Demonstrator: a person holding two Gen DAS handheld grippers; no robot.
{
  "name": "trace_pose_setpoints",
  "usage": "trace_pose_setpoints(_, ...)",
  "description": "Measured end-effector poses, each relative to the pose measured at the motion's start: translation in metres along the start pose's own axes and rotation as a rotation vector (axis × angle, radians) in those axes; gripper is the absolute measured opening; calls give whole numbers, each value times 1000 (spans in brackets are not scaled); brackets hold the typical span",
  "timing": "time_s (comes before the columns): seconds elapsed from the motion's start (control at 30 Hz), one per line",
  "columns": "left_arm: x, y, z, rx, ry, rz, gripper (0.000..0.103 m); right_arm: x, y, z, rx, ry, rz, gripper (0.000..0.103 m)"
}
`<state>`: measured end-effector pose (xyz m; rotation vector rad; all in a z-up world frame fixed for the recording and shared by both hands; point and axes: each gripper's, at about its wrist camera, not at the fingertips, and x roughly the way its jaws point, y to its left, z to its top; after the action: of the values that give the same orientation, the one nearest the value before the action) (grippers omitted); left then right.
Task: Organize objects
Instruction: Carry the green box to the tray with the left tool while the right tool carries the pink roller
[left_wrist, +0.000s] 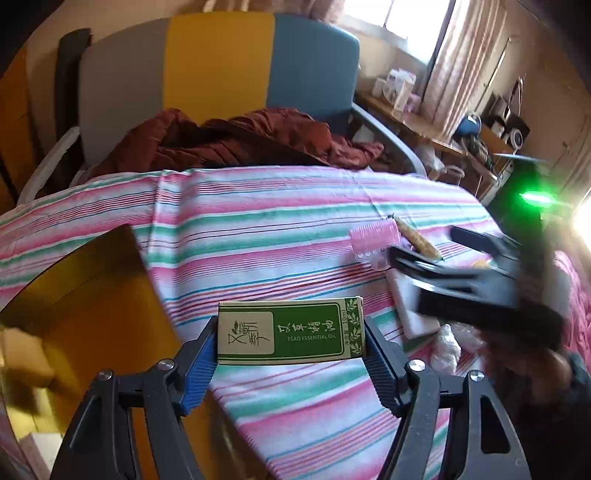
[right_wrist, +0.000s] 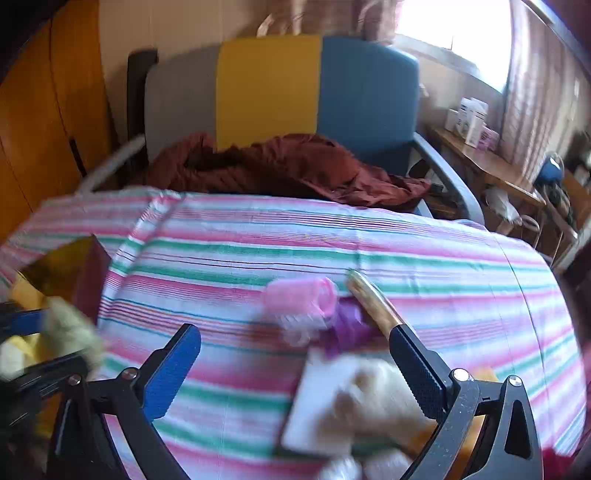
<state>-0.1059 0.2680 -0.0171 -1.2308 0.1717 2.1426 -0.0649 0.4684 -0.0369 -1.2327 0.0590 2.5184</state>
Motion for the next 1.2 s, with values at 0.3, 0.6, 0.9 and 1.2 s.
trace_pose_setpoints(0.3,-37,40,-22,-92,-31,-7,73,79,15,18,-46,135,-88,64)
trace_pose_setpoints(0.6,-74,89,-51,-182,-95,41,73,16,26,22,-2,11,48,63)
trace_pose_setpoints(0.9,-108,173,-77,-359,-153,177,73,-57,112,21,-56,-67,356,63)
trace_pose_setpoints(1.2,-133,217,-107,-456,-187,197,73,-79,191,-4,-136,-28,494,63)
